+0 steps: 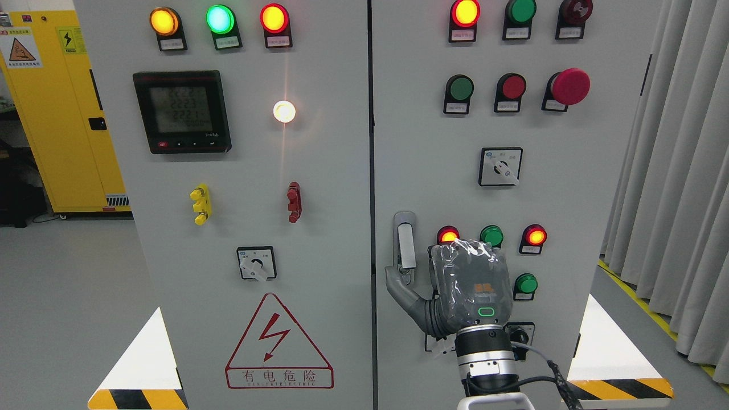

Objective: Release door handle

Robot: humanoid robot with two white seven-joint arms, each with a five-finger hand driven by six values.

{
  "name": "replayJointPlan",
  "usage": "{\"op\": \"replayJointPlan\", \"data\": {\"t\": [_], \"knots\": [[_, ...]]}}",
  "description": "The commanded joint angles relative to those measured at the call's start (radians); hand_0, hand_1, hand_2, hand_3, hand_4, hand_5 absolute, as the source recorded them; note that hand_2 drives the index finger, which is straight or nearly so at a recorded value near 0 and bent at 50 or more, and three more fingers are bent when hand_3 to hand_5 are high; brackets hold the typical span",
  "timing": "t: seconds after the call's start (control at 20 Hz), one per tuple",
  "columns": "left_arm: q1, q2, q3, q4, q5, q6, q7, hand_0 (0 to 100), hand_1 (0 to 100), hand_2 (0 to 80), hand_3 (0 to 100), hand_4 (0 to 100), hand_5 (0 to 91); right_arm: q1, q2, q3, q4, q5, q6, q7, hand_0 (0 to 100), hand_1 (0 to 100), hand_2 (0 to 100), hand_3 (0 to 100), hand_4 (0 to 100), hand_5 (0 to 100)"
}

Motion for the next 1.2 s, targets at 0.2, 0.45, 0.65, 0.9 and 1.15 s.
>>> {"op": "replayJointPlan", "data": {"t": [0.2,0.45,0.65,0.9,1.15], "knots": [[0.000,0.001,0.000,-0.015,0.000,0.000,0.000,12,56,0.0,0,0,0.0,-0.016,0.001,-0.003,0.022,0.000,0.009,0.002,23,16,99,100,100,100],[0.000,-0.001,0.000,-0.015,0.000,0.000,0.000,12,56,0.0,0,0,0.0,-0.019,0.001,-0.003,0.022,0.000,0.009,0.004,26,16,99,100,100,100],[0.000,-0.001,0.000,-0.015,0.000,0.000,0.000,12,56,0.0,0,0,0.0,-0.020,0.001,-0.003,0.022,0.000,0.009,0.004,28,17,99,100,100,100],[0.000,0.001,0.000,-0.015,0.000,0.000,0.000,12,56,0.0,0,0,0.0,-0.022,-0.001,-0.002,0.022,0.000,0.009,0.004,29,19,99,100,100,100],[0.000,0.001,0.000,-0.015,0.000,0.000,0.000,12,56,0.0,0,0,0.0,-0.020,-0.001,0.000,0.023,0.001,0.009,0.006,29,22,99,100,100,100]]}}
